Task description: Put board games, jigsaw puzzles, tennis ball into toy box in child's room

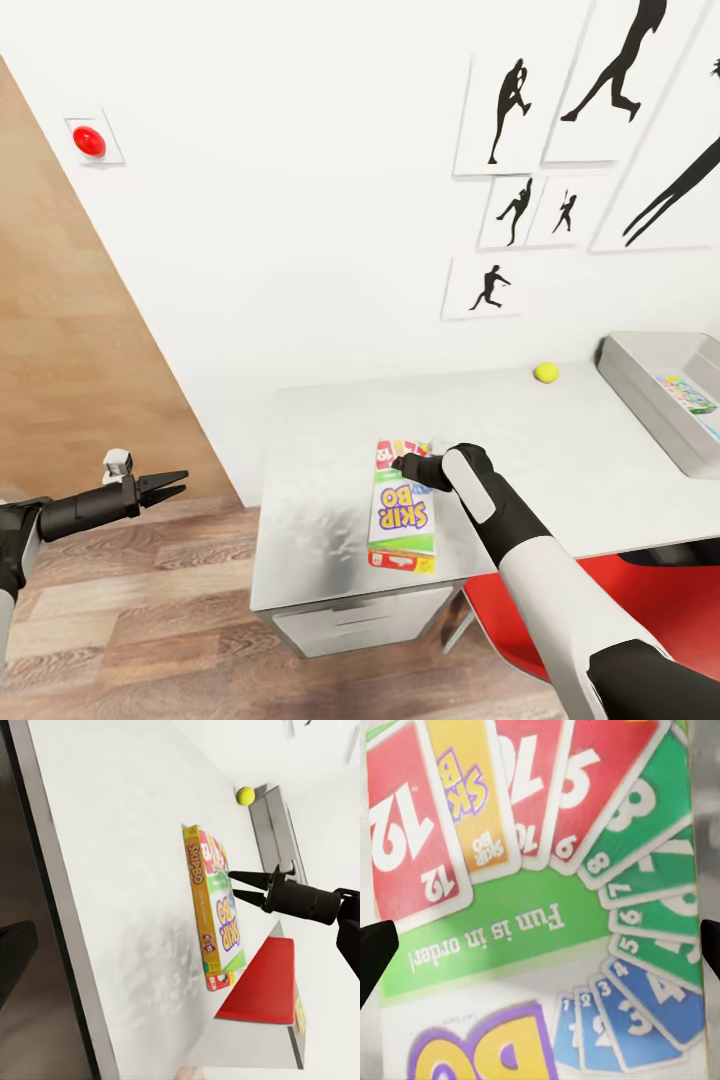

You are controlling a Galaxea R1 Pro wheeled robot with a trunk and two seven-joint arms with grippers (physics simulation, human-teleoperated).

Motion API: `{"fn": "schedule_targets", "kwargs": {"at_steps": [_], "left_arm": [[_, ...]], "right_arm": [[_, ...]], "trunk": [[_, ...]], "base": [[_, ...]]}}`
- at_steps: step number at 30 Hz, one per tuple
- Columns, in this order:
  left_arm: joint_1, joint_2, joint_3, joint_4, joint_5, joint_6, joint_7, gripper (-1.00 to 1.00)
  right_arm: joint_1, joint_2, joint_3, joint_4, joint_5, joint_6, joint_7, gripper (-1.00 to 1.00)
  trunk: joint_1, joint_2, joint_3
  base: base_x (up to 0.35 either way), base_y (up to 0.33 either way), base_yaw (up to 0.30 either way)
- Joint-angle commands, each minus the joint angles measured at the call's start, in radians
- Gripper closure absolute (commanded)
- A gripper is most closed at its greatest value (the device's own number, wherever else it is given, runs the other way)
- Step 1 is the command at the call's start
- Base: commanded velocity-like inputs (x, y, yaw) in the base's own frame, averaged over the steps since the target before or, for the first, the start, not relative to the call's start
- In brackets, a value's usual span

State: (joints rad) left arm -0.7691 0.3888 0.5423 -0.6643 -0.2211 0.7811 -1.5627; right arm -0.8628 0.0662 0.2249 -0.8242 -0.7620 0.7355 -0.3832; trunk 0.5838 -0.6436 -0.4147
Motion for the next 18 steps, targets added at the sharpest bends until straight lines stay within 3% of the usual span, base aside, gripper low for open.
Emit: {"fn": "schedule_targets", "kwargs": {"at_steps": [1,18], "left_arm": [[-0.001,-0.001,0.004,0.000,-0.011,0.010,-0.008,-1.00],[-0.001,-0.001,0.005,0.000,-0.011,0.009,-0.008,-1.00]], "right_arm": [[-0.001,0.000,0.002,-0.001,-0.011,0.001,-0.010,-1.00],[-0.001,0.000,0.002,0.002,-0.013,0.006,-0.008,-1.00]], "trunk": [[0.000,-0.001,-0.001],[0.000,-0.001,-0.001]], "base": [[0.000,0.093,0.000],[0.000,0.025,0.000]]}}
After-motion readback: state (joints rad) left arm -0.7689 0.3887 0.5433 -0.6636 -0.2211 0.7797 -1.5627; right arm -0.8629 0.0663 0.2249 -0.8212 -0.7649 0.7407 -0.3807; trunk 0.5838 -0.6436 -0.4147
